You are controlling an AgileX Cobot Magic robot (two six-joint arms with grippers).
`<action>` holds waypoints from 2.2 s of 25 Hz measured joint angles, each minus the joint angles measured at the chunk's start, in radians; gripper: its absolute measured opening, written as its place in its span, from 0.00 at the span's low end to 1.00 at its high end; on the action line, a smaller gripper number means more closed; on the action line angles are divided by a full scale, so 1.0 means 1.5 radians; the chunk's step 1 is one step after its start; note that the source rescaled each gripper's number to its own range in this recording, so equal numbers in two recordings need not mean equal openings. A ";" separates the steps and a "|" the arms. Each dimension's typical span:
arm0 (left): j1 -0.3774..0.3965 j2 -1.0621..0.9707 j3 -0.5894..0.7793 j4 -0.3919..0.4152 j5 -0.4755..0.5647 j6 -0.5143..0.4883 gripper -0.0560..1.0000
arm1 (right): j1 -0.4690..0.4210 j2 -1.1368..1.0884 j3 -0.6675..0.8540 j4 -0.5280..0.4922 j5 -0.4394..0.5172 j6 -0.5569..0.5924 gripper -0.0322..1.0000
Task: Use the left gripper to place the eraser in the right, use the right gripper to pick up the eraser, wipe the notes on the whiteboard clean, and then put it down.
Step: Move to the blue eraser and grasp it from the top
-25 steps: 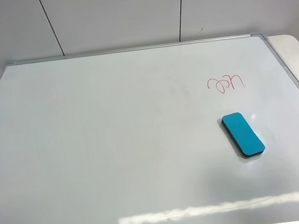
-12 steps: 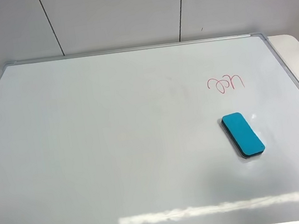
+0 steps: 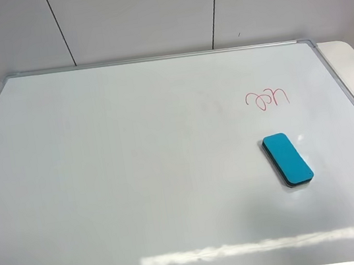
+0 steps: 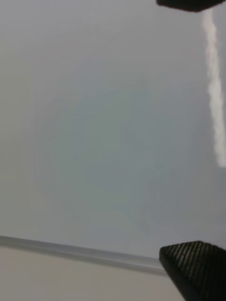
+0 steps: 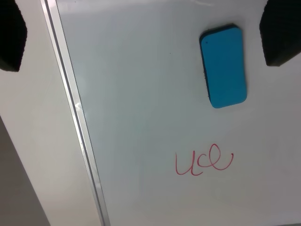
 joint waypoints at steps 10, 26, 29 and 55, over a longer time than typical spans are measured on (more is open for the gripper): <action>0.000 0.000 0.000 0.000 0.000 0.000 0.99 | 0.000 0.000 0.000 0.000 0.000 0.000 1.00; 0.000 0.000 0.000 0.000 0.000 0.000 1.00 | 0.000 0.000 0.000 0.000 0.000 0.000 1.00; 0.000 0.000 0.000 0.000 0.000 0.000 1.00 | 0.000 0.000 0.000 -0.003 0.000 0.008 1.00; 0.000 0.000 0.000 0.000 0.000 0.000 1.00 | 0.048 0.815 -0.238 0.005 -0.008 0.043 1.00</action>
